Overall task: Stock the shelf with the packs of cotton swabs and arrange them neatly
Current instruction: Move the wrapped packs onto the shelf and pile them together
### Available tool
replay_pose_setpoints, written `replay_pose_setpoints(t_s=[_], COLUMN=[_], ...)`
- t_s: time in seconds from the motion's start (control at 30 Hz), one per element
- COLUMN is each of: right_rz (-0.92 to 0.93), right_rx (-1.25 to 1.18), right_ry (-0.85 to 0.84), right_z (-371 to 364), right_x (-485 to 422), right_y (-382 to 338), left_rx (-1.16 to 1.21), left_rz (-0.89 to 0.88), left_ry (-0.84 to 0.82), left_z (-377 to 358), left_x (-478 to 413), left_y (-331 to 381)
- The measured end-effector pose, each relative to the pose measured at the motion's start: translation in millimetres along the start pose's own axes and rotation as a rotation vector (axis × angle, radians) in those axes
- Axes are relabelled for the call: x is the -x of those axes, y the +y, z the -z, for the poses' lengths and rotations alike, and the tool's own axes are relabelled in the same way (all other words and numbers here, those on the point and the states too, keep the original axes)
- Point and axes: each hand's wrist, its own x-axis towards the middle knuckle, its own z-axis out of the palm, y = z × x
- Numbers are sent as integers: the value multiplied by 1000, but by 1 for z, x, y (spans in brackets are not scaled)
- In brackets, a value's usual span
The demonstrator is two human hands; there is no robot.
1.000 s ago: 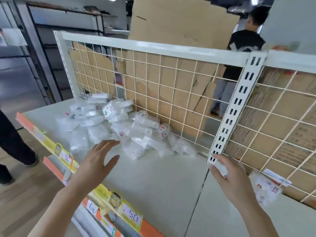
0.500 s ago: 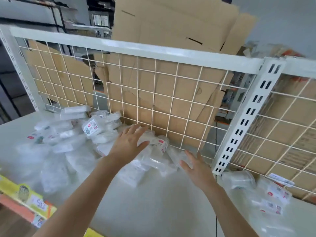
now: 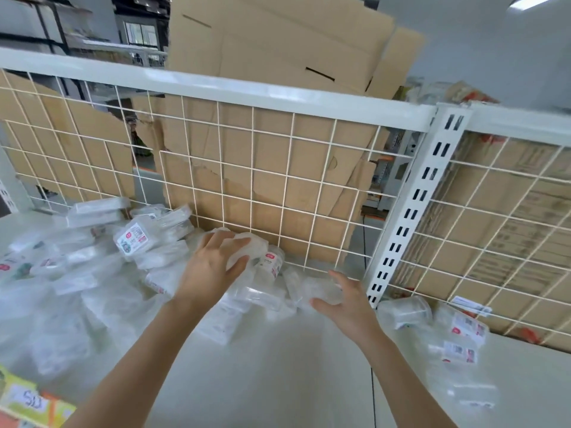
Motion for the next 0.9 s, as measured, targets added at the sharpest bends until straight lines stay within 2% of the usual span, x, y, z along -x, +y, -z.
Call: replay_pose_setpoints(t_s=[0.17,0.33,0.43,0.73,0.9], right_rz=[68,154,178,4,-80], right_rx=[-81,-160,-168,-33,30], right_ry=[-15,112,203,524,624], right_z=[28,74,103,185,229], right_x=[34,83,108,181,225], right_y=[0,13,36,132,190], left_rx=[44,103,147,266,329], left_rz=[-46,-96,-139,-196,-250], left_ry=[66,128,107,21,-24], left_z=[9,12,9,-26,-59], left_x=[21,48,62,81,82], left_y=[16,53,79,171,231])
